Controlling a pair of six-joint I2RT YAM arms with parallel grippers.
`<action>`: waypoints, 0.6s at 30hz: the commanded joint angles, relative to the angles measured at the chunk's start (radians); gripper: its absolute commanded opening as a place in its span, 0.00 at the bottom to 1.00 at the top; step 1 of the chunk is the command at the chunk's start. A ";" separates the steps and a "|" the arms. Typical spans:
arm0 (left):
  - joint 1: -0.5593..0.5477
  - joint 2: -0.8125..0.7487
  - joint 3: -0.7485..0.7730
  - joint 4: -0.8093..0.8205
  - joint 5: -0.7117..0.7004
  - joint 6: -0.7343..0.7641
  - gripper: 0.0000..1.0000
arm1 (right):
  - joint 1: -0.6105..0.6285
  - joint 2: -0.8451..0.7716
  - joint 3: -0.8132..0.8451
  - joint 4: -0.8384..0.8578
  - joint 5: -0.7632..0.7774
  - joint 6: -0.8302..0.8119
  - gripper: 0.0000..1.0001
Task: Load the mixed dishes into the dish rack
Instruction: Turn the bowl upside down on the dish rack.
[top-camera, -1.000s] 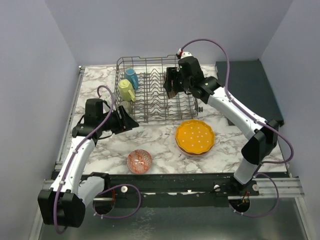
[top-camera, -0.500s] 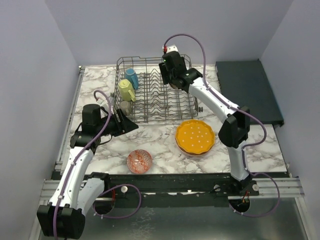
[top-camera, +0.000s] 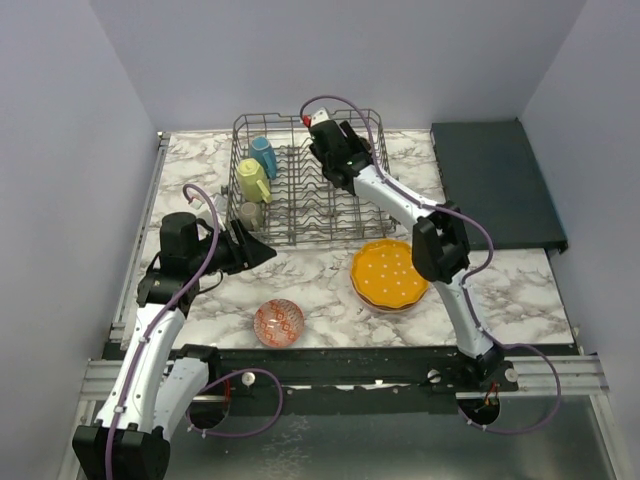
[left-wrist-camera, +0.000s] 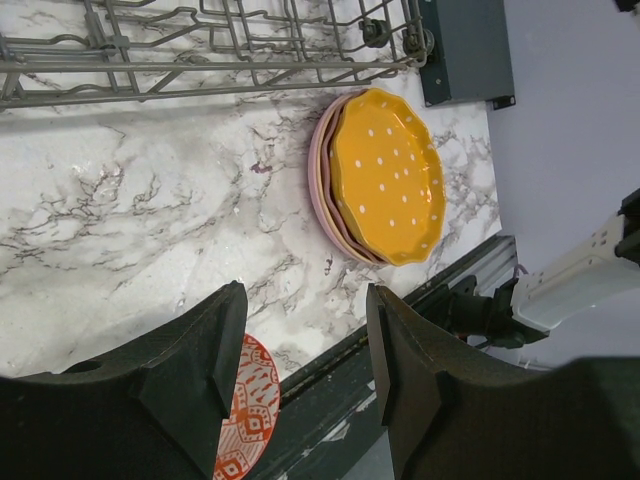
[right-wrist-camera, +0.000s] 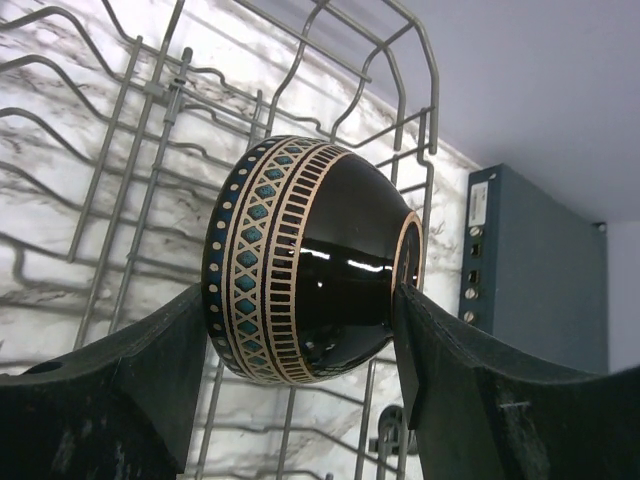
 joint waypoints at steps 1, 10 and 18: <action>-0.003 -0.018 -0.015 0.028 -0.021 0.000 0.57 | -0.006 0.042 0.027 0.247 0.096 -0.204 0.18; -0.003 -0.016 -0.015 0.030 -0.022 -0.002 0.57 | -0.032 0.133 0.028 0.399 0.105 -0.313 0.16; -0.002 -0.018 -0.017 0.029 -0.032 -0.003 0.57 | -0.066 0.159 0.002 0.415 0.106 -0.324 0.15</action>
